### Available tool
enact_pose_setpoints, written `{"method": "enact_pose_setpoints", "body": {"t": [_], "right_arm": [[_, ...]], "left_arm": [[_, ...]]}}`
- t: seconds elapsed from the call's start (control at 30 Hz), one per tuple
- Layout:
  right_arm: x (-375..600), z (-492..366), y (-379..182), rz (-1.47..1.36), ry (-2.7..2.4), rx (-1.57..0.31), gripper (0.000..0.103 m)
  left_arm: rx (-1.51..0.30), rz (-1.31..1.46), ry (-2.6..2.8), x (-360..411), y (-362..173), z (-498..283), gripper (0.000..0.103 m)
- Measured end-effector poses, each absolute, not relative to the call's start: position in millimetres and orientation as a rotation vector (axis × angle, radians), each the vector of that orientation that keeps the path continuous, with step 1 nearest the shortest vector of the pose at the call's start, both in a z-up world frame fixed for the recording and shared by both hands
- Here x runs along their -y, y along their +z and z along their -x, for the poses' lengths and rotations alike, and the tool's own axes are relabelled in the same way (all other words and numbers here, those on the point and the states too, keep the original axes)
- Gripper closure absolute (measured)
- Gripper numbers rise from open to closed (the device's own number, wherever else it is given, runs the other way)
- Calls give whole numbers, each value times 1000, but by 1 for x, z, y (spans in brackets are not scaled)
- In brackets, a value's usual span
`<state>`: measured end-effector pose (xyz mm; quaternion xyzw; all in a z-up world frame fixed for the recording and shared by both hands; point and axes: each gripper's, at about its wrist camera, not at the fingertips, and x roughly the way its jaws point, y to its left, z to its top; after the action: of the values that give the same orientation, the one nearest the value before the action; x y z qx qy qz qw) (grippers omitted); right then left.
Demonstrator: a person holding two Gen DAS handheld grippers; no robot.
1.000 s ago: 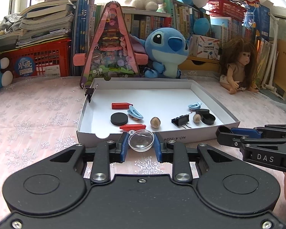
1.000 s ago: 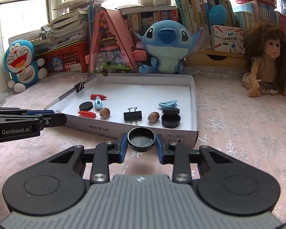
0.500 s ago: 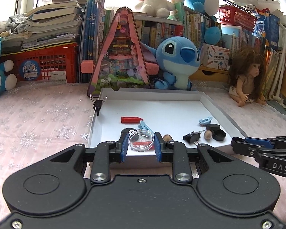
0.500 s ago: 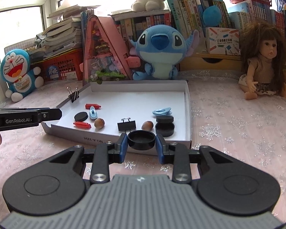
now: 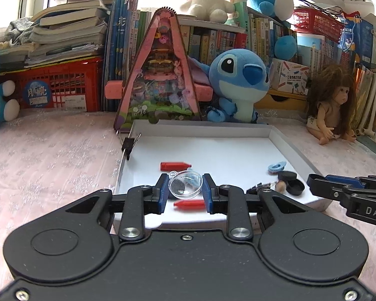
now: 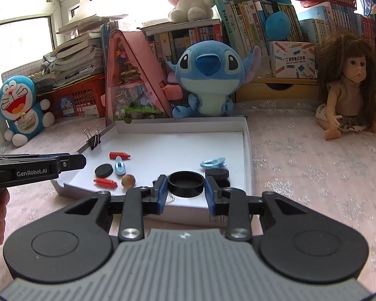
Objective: Organize rigid objects
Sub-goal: 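Carry the clear cup and black lid into the tray with both tools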
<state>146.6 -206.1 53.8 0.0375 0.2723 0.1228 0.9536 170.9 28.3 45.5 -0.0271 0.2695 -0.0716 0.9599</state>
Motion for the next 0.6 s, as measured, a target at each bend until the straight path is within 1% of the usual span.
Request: {"method": "enact_pose_setpoints", "body": {"t": [0.2,0.6], "right_arm": [[206,-172,56,-120,243,-580,66],[209,-215,53,-213,234,-646,66]], "left_arm": [[-555,62,-144,-24,51,-194,77],[-628,104,-148,-14,43,-241,77]]}}
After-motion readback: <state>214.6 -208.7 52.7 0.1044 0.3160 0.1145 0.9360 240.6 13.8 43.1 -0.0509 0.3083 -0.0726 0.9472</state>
